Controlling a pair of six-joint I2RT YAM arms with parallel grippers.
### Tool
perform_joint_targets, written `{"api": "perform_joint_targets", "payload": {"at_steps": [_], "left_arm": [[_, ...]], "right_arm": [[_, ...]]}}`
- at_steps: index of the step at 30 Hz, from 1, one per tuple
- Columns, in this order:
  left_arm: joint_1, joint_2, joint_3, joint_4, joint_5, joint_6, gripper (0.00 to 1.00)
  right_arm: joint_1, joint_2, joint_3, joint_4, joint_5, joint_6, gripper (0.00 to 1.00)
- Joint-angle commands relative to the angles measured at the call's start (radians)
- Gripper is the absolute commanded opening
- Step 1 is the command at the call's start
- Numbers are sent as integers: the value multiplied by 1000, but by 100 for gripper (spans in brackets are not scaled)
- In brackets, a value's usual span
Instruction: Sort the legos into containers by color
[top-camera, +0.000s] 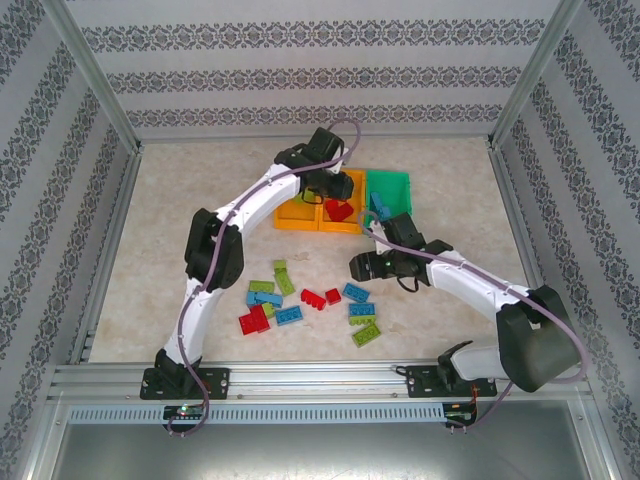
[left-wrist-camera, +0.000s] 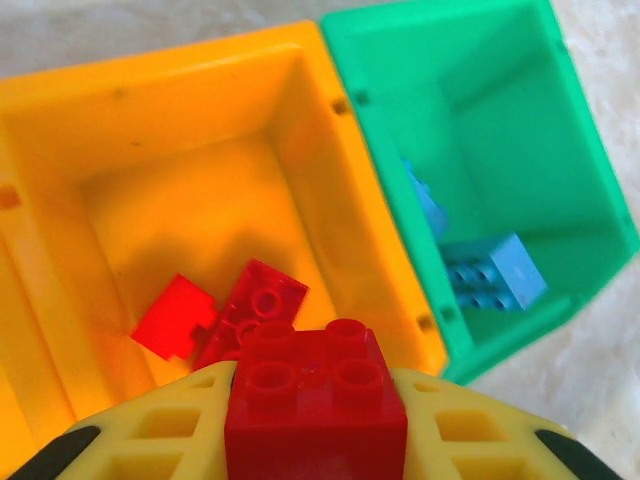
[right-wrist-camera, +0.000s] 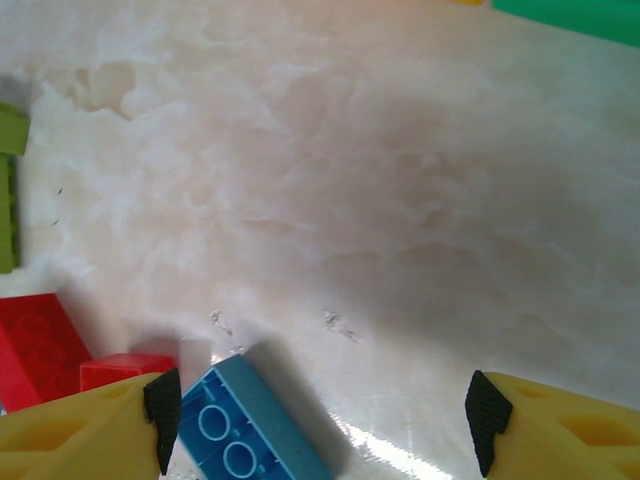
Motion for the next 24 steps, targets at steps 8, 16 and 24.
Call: {"api": "perform_joint_targets", "payload": {"at_steps": [8, 16, 24], "left_arm": [[33, 76, 68, -29, 88, -98, 43], [54, 37, 61, -12, 140, -159, 58], [55, -2, 27, 13, 185, -180, 64]], "right_arm": [[145, 116, 67, -28, -3, -35, 81], [187, 157, 105, -109, 4, -49, 78], [200, 133, 111, -203, 32, -43, 76]]}}
